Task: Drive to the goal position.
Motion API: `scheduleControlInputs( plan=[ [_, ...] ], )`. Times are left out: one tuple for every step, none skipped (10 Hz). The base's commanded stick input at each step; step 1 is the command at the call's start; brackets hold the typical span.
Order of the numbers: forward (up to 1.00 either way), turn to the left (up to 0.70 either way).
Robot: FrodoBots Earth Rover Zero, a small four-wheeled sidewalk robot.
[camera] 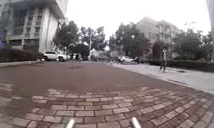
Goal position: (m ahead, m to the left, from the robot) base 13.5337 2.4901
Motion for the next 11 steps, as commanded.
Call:
scheduleControlInputs(
  plan=[
    [0.70,0.00],
    [0.70,0.00],
    [0.70,0.00],
    [0.70,0.00],
    [0.70,0.00],
    [0.70,0.00],
    [0.70,0.00],
    [0.70,0.00],
    [0.70,0.00],
    [0.70,0.00],
    [0.70,0.00]
  ],
)
